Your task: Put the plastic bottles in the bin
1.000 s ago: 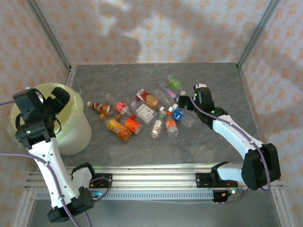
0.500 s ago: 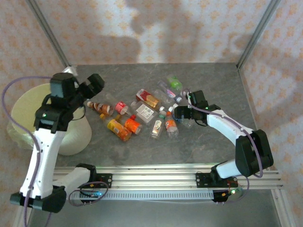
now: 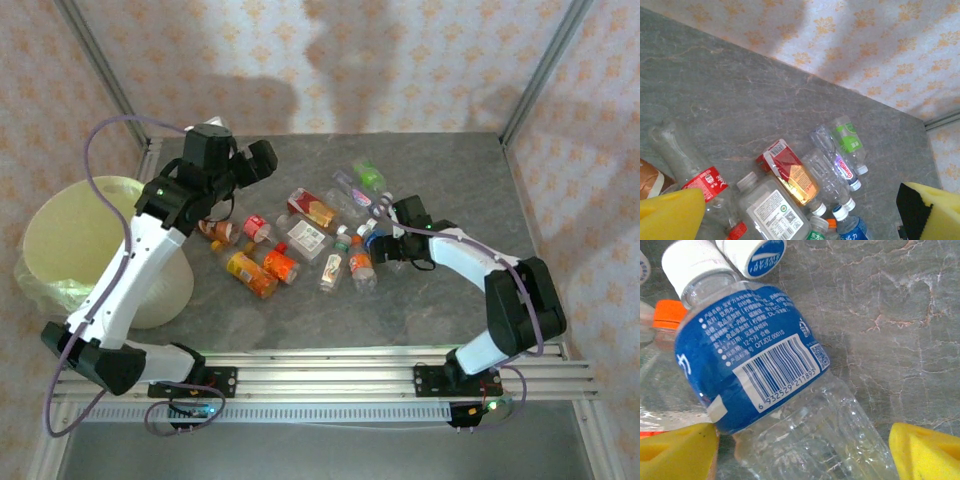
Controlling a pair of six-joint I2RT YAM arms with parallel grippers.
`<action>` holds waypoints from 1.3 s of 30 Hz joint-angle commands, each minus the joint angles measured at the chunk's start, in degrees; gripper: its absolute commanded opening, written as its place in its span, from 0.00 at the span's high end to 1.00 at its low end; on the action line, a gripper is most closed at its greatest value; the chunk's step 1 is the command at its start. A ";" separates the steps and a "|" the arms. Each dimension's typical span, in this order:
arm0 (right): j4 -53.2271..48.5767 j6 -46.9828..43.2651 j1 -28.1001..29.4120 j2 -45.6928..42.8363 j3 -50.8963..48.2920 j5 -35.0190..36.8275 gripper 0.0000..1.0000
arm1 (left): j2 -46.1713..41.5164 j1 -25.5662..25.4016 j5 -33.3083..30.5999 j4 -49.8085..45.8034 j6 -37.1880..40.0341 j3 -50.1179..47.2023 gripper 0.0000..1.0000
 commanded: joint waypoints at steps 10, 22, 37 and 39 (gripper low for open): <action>-1.98 0.84 0.49 -1.61 -2.33 4.02 0.15 | 2.37 -0.25 1.28 4.58 -1.67 0.19 0.00; -4.22 -4.78 0.50 -2.74 -2.89 6.49 0.21 | 4.34 -0.25 -0.37 0.99 -0.89 2.69 0.00; -8.77 -6.62 0.57 -14.85 -0.53 0.96 0.42 | 5.16 -0.34 6.53 5.93 0.20 0.34 0.00; -6.23 -5.78 0.50 -17.57 -0.68 -1.71 0.42 | 5.53 -0.73 10.10 8.37 0.50 -0.84 0.00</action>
